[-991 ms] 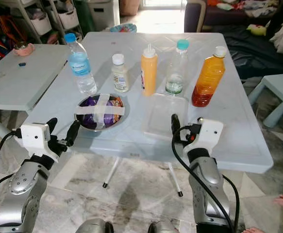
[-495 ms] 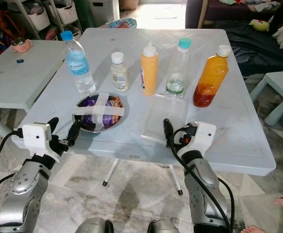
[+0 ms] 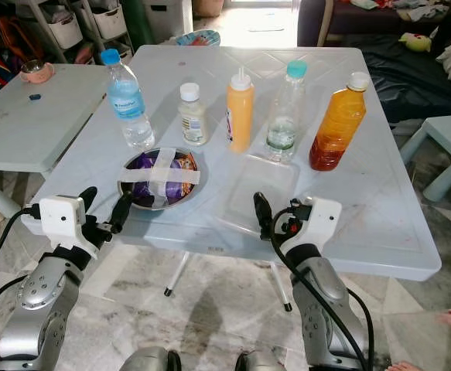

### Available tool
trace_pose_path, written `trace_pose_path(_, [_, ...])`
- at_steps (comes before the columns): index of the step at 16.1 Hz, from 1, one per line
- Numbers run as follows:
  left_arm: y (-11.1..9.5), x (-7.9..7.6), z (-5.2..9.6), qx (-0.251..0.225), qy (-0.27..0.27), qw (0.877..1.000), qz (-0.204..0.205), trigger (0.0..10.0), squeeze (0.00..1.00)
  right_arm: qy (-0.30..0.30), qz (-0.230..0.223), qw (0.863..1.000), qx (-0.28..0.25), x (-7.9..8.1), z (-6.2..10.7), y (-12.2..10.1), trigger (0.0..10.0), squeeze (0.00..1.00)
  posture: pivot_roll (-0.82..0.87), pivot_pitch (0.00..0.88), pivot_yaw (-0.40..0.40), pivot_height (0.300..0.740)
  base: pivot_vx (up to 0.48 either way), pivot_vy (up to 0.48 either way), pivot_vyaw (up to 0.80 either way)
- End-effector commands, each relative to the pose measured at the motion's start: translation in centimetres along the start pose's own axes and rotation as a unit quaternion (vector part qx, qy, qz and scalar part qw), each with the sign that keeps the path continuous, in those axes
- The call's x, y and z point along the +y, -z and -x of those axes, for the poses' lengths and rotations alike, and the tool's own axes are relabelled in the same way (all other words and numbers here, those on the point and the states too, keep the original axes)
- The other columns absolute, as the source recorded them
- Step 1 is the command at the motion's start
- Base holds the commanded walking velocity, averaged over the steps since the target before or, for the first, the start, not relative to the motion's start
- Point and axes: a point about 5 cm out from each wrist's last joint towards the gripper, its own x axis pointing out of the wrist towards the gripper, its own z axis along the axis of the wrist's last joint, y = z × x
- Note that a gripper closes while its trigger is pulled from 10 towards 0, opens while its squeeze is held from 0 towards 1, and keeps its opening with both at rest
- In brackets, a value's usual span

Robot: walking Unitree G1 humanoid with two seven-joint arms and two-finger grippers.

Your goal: Restocking fridge

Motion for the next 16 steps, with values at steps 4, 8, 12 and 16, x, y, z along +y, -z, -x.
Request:
trace_pose_path(4, [-0.6,0.1,0.0,-0.01,0.008,1.0,-0.019,10.0,0.0,-0.025,-0.008,1.0,-0.002,0.9,0.1,-0.2,10.0,0.0,0.04,0.064,0.048,0.74,0.0,0.0,0.0])
trace_pose_path(8, [-0.6,-0.1,0.0,-0.007,0.009,1.0,-0.019,10.0,0.0,-0.022,-0.038,0.998,0.052,0.7,0.4,1.4,0.0,0.0,0.03,0.074,0.047,0.74,0.0,0.0,0.0])
trace_pose_path(12, [-0.4,-0.2,0.1,-0.005,0.008,1.0,-0.017,10.0,0.0,-0.013,-0.049,0.997,0.064,0.3,0.3,1.4,0.0,0.0,0.03,0.081,0.042,0.74,0.0,0.0,0.0])
trace_pose_path(16, [-0.4,-0.4,0.0,-0.006,0.009,1.0,-0.015,10.0,0.0,0.01,-0.048,0.997,0.054,-0.4,-0.2,0.8,0.0,0.0,0.03,0.083,0.042,0.74,0.0,0.0,0.0])
